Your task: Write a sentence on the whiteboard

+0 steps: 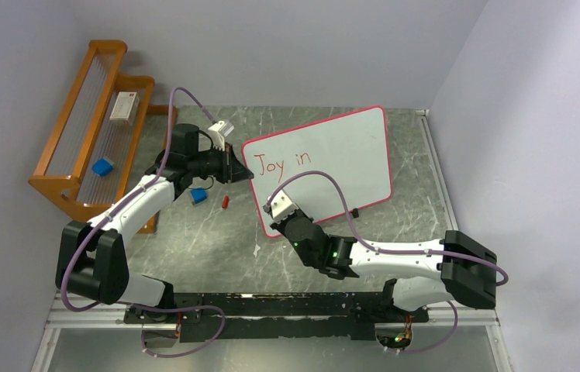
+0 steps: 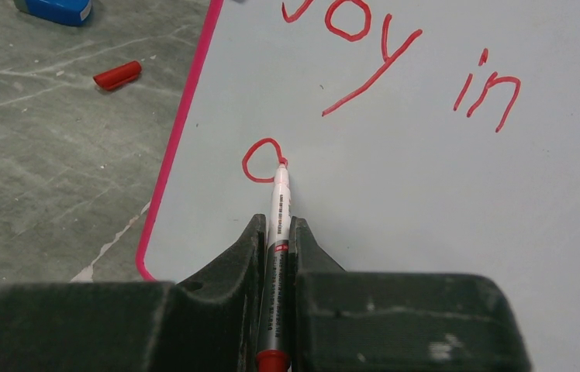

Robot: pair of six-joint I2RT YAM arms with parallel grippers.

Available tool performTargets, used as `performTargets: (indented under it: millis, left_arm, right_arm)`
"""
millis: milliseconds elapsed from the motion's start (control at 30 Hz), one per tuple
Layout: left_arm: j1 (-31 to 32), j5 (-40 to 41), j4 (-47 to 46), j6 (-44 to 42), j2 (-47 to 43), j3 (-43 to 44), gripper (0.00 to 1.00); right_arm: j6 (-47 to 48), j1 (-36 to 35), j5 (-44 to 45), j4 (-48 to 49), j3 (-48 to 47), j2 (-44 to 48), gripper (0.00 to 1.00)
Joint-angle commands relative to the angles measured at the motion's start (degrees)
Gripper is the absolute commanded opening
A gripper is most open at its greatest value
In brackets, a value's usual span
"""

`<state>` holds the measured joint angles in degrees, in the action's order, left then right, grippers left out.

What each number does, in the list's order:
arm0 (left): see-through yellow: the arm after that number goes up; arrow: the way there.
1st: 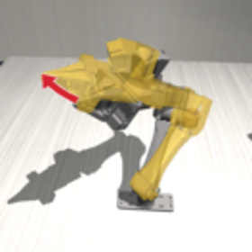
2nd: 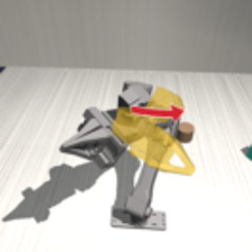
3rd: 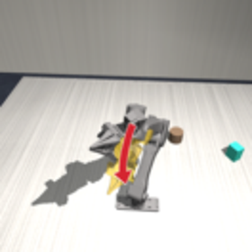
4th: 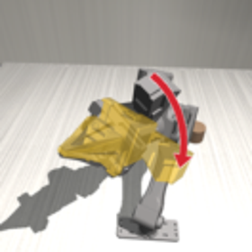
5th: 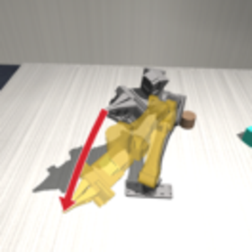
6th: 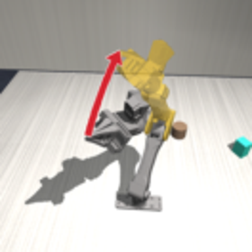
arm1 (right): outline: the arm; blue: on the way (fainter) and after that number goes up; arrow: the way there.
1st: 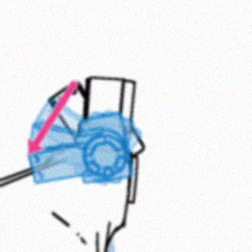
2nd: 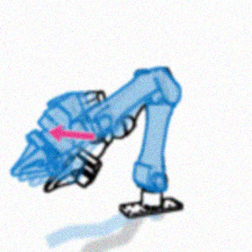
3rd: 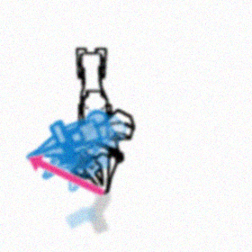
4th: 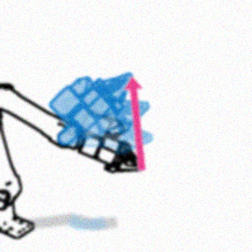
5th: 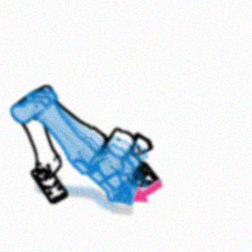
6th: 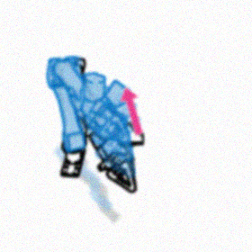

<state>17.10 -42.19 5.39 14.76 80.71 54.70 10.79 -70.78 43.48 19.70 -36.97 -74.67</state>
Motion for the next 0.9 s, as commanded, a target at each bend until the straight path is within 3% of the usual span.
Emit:
performTargets:
  millis: [0,867]
  left_arm:
    - [0.48,4.75,1.88,-2.73,1.91,-0.29,0.05]
    - [0.48,4.93,2.06,-2.90,2.09,-0.28,0.05]
  right_arm:
    - [-1.93,0.39,0.64,-2.13,-0.03,1.01,0.00]
    - [-3.14,0.41,1.57,-4.33,1.32,2.16,0.00]
